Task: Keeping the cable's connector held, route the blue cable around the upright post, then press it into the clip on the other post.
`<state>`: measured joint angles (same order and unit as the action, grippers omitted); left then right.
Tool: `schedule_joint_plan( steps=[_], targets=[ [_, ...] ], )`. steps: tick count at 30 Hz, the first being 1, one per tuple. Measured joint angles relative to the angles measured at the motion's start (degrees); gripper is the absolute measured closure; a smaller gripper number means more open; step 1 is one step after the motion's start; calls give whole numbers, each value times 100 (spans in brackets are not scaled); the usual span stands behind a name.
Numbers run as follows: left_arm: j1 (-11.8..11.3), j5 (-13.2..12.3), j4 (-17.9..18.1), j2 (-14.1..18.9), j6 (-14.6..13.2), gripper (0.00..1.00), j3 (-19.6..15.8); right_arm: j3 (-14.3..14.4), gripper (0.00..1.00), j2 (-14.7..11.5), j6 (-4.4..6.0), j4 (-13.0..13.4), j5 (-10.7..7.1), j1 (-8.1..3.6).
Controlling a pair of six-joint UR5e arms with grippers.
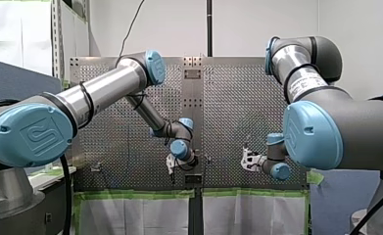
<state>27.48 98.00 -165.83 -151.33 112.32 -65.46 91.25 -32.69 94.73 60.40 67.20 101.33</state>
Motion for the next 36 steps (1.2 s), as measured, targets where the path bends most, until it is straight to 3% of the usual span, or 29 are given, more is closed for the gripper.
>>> schedule_joint_plan(
  steps=[9, 10, 11, 12, 14, 18, 20, 21, 22, 30, 36],
  targets=[
    [62, 146, 25, 77, -116, 100, 0, -62, 100, 3, 3, -42, -12, -4],
    [71, 167, 25, 79, -145, 80, 0, -64, 100, 3, 4, -43, -12, -4],
    [80, 189, 24, 79, -177, 68, 0, -64, 100, 3, 4, -44, -13, -4],
    [94, 215, 21, 76, -225, 68, 0, -65, 100, 3, 4, -44, -13, -4],
    [114, 230, 19, 76, -312, 42, 0, -66, 100, 3, 4, -45, -13, -4],
    [140, 178, -11, 81, -505, 38, -1, -68, 100, 3, 5, -45, -14, -4],
    [130, 152, -30, 82, -582, 18, 0, -69, 100, 3, 4, -45, -17, -4],
    [124, 132, -39, 86, -636, 18, 0, -68, 100, 3, 4, -46, -18, -4],
    [120, 117, -46, 89, -681, 0, 0, -69, 100, 3, 4, -50, -19, -4],
    [164, 299, -324, 97, -1052, 0, 0, -74, 100, 3, 4, -83, -22, -4],
    [273, 564, -656, 95, -1140, 0, -4, -76, 100, 3, 6, -112, -22, -4]
  ],
)
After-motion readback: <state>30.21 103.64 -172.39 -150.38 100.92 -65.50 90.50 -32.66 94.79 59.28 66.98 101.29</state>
